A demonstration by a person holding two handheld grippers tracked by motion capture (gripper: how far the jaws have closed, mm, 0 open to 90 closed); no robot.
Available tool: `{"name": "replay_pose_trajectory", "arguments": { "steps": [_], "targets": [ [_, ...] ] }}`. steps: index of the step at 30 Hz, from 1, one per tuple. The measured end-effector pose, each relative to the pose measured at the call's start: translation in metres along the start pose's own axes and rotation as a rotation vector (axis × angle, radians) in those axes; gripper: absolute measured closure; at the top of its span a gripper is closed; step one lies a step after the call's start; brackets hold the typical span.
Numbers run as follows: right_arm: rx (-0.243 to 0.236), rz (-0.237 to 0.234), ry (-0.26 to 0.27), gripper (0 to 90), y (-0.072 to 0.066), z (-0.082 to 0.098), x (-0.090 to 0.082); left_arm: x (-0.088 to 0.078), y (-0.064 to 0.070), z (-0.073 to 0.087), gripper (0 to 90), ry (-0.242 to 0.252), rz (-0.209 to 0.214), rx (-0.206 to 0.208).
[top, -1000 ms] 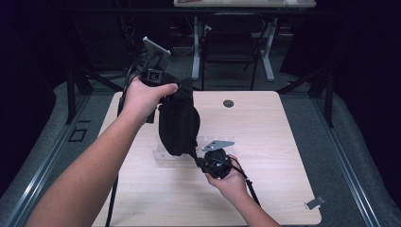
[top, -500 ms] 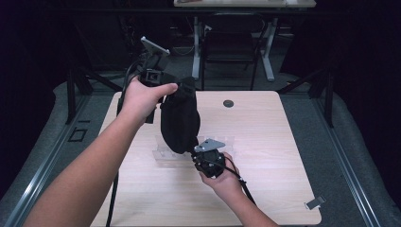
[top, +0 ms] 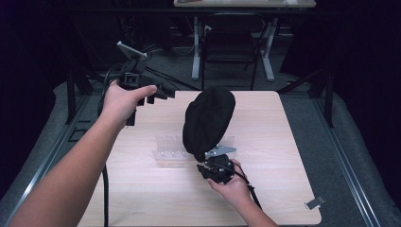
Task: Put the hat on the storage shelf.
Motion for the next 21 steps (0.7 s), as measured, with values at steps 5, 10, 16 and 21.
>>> {"name": "replay_pose_trajectory", "arguments": {
  "steps": [5, 10, 16, 21],
  "targets": [
    [0.000, 0.004, -0.027, 59.9, 0.011, 0.014, -0.012, -0.007, -0.036, 0.016, 57.4, 0.005, -0.066, 0.008],
    [0.012, 0.054, -0.032, 59.3, 0.032, 0.026, -0.022, -0.007, -0.072, 0.042, 56.5, -0.014, -0.112, -0.019],
    [0.054, 0.083, -0.051, 56.8, 0.057, 0.038, -0.035, -0.004, -0.116, 0.082, 56.6, -0.069, -0.244, 0.049],
    [0.112, 0.097, -0.013, 53.1, 0.076, 0.042, -0.045, 0.002, -0.132, 0.108, 55.8, -0.072, -0.276, 0.094]
  ]
}}
Point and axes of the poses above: each handheld gripper's, and its own axes: x roughly forward along the jaws, z roughly out of its underside, y roughly to its right, the point moved 10 cm from there along x, roughly forward along the jaws, and after that the axes turned 7 degrees about z, right-handed, at the moved point
